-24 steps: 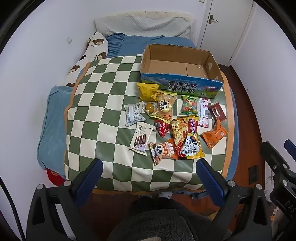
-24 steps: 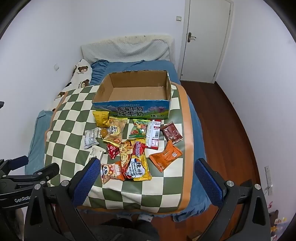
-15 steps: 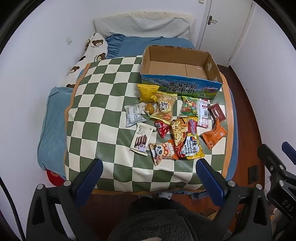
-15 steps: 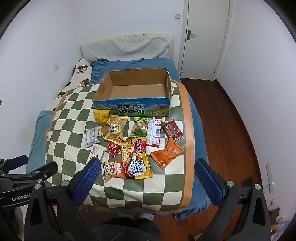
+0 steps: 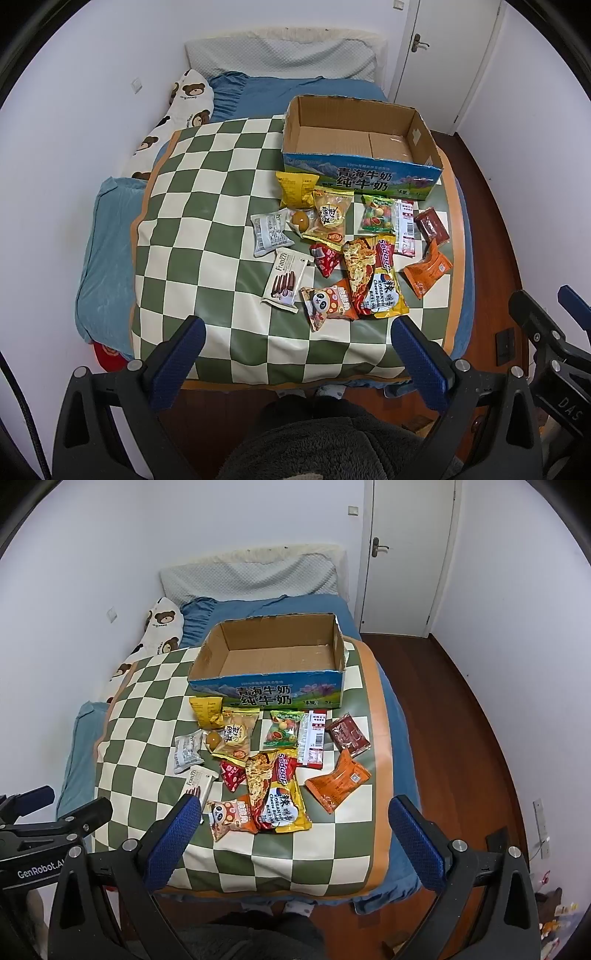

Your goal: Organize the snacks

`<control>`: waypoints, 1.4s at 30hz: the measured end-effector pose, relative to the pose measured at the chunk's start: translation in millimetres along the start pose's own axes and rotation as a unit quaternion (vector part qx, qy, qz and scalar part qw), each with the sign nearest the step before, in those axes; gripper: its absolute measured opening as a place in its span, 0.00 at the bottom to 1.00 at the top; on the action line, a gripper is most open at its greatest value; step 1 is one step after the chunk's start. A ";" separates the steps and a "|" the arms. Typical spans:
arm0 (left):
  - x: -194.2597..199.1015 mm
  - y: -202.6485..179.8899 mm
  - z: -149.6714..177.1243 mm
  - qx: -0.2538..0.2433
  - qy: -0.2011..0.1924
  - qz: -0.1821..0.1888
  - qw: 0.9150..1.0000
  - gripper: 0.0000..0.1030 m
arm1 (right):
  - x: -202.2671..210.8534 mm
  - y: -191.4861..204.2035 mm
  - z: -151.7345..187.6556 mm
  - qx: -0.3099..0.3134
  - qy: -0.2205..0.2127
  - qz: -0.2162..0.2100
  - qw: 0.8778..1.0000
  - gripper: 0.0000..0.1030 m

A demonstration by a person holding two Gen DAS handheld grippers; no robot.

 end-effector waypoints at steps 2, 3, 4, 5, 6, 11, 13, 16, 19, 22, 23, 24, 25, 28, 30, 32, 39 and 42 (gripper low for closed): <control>0.2 0.1 0.2 0.000 0.000 0.000 1.000 1.00 | -0.2 0.2 -0.7 0.000 0.001 0.000 1.000 1.00; 0.3 0.3 0.4 0.000 0.000 0.000 1.000 1.00 | -0.1 -0.1 -0.9 0.000 0.001 0.000 1.000 1.00; 0.3 0.3 0.4 0.000 -0.001 0.001 1.000 1.00 | 0.0 0.4 -0.7 -0.001 0.001 -0.001 1.000 1.00; 0.3 0.4 0.3 0.000 0.000 0.000 1.000 1.00 | 0.1 0.7 -0.7 0.000 0.001 -0.001 1.000 1.00; 0.4 0.5 0.6 0.001 -0.001 0.000 1.000 1.00 | 0.2 0.1 -0.6 0.000 0.001 -0.001 1.000 1.00; 1.1 0.6 0.9 0.000 -0.002 0.000 1.000 1.00 | 1.9 2.0 0.9 -0.001 0.001 -0.002 1.000 1.00; 4.0 2.1 -2.0 0.000 -0.003 0.000 1.000 1.00 | 1.6 2.3 0.7 -0.001 0.001 -0.002 1.000 1.00; 5.0 2.1 -2.6 0.000 -0.003 0.000 1.000 1.00 | 2.5 2.1 1.4 -0.001 0.000 -0.003 1.000 1.00; 4.3 2.2 -1.7 0.000 -0.003 0.000 1.000 1.00 | 2.5 1.7 1.3 -0.002 0.000 -0.003 1.000 1.00; 5.4 2.7 -2.2 0.002 -0.003 0.001 1.000 1.00 | 2.2 1.6 1.3 -0.002 0.000 -0.003 1.000 1.00; 4.2 1.9 -1.2 0.000 -0.004 0.000 1.000 1.00 | 1.7 1.1 1.0 -0.002 0.001 -0.003 1.000 1.00; 4.0 2.0 -1.1 0.001 -0.004 0.000 1.000 1.00 | 1.6 0.8 1.1 -0.002 0.001 -0.004 1.000 1.00; 4.2 2.1 -1.0 0.001 -0.004 0.001 1.000 1.00 | 2.9 1.9 1.3 -0.001 0.001 -0.004 1.000 1.00; 4.6 2.2 -1.1 0.000 -0.004 0.000 1.000 1.00 | 6.2 5.0 1.4 0.000 0.000 -0.004 1.000 1.00; 4.3 2.3 -0.9 0.000 -0.005 0.000 1.000 1.00 | 6.5 5.7 1.6 -0.001 0.000 -0.003 1.000 1.00; 4.4 2.4 -0.9 0.001 -0.005 0.001 1.000 1.00 | 4.0 5.5 0.2 -0.002 0.001 -0.003 1.000 1.00; 5.3 3.1 -1.8 0.000 -0.005 0.001 1.000 1.00 | 1.7 4.3 -0.8 -0.002 0.000 -0.003 1.000 1.00; 4.4 2.6 -0.7 -0.001 -0.005 0.001 1.000 1.00 | 1.9 4.1 -0.5 -0.002 0.001 -0.004 1.000 1.00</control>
Point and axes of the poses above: each gripper's, at about its wrist camera, not at the fingertips, and x roughly against the way its jaws point, y to its left, z to its underside, the point moved 3 cm from there along -x, roughly the way its jaws point, and after that the axes turned 2 degrees about -x, right-handed, at the moved point
